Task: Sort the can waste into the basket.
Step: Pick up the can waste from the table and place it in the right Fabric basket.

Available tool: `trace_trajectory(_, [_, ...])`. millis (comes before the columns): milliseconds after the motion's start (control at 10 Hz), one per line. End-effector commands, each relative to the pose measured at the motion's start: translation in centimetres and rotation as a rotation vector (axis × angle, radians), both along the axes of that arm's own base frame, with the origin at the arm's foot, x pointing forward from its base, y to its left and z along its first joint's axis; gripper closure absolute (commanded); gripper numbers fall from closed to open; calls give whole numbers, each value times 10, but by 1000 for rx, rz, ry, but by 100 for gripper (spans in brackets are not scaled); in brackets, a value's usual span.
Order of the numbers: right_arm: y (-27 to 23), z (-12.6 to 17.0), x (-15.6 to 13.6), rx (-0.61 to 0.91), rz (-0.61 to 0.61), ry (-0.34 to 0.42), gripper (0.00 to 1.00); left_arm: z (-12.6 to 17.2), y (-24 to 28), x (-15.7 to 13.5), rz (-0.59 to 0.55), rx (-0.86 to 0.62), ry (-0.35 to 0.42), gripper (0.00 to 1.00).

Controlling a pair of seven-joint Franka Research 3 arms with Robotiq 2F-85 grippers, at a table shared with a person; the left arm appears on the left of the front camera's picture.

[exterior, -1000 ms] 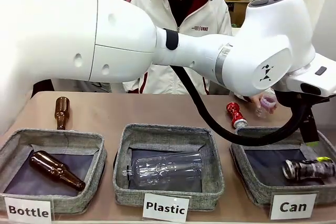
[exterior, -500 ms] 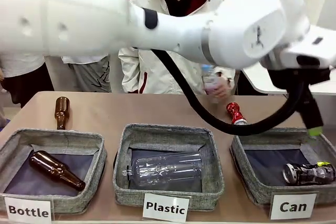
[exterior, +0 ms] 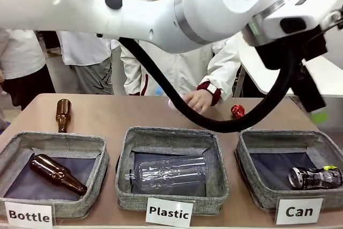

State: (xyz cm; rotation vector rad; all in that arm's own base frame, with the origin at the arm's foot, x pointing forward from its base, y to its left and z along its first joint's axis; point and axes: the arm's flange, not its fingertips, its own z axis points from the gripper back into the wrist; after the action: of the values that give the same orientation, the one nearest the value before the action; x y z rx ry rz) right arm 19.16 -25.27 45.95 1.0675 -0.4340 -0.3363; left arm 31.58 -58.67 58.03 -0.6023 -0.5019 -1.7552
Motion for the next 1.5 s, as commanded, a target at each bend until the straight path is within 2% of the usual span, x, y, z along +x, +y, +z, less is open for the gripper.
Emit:
trace_trajectory(0, [-10, 5, -13, 61, -5, -46, 0, -12, 19, 8, 17, 23, 2, 0])
trace_trajectory(100, [-19, 5, -18, 93, -29, -56, 0, -11, 18, 10, -5, -8, 38, 0])
trace_trajectory(400, [-31, 0, -20, 103, -71, -38, 0, -28, -18, -21, -105, -9, 31, 0])
trace_trajectory(700, [-36, -3, -21, 107, -74, -31, 0, -38, -23, -24, -94, 14, 36, 0])
trace_trajectory(1000, [-36, -3, -21, 105, -76, -31, 0, -38, -20, -18, -74, 16, 36, 0])
trace_trajectory(1200, [-22, 2, -13, 120, -29, -44, 0, -24, 0, -1, -11, 10, 53, 0])
trace_trajectory(1300, [-6, 6, -3, 100, 22, -42, 0, -12, 22, 12, 32, 35, 75, 0])
trace_trajectory(1400, [15, 11, 9, 69, 86, -33, 0, -1, 52, 25, 24, 50, 163, 0])
